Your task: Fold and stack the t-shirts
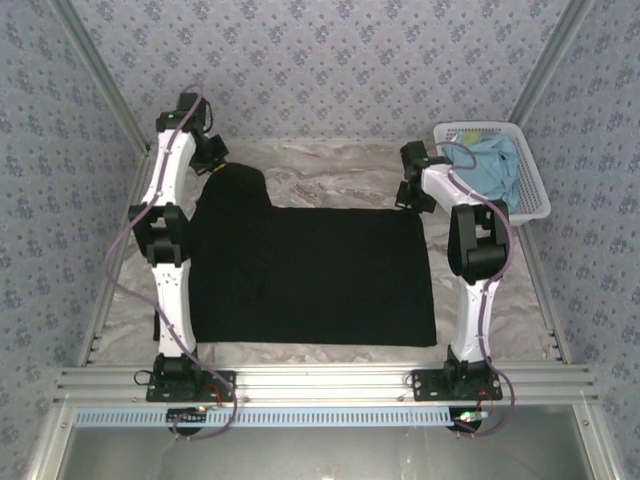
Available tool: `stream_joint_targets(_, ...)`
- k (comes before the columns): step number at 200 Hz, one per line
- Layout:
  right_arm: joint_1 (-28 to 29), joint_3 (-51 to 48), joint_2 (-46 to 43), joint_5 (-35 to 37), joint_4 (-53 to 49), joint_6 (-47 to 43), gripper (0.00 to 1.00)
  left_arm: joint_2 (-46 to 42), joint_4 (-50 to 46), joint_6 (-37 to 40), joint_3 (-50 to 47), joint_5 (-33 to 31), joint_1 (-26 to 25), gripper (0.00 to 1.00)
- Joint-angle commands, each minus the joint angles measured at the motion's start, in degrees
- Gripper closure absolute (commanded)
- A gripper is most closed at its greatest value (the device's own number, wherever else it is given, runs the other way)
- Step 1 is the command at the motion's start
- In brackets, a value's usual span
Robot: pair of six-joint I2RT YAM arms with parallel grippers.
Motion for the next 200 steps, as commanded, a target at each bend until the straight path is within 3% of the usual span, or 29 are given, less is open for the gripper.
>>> stream_joint_targets(1,0.6,-3.7,-5.9,0.9,-1.4,-1.2,1.0,-10.8,-3.4,1.5,-8.2,-4.7,-0.1,1.0)
stream_joint_targets(67,1.2,-16.3,-17.3,2.4,-1.5,1.1,1.0,-39.1,5.9,-2.7,-47.3,-2.9,2.4,1.0)
stream_joint_targets(142,2.8,-33.4,-29.9,3.6,-2.3,2.7,1.0,-64.0,1.4,-8.7,-68.9,-14.0,2.6,1.0)
stream_joint_targets(200,4.8,-38.2,-32.7,4.3,-4.4,3.8,1.0,-74.1,-0.8,-11.8,-81.3,-17.4,2.6,1.0)
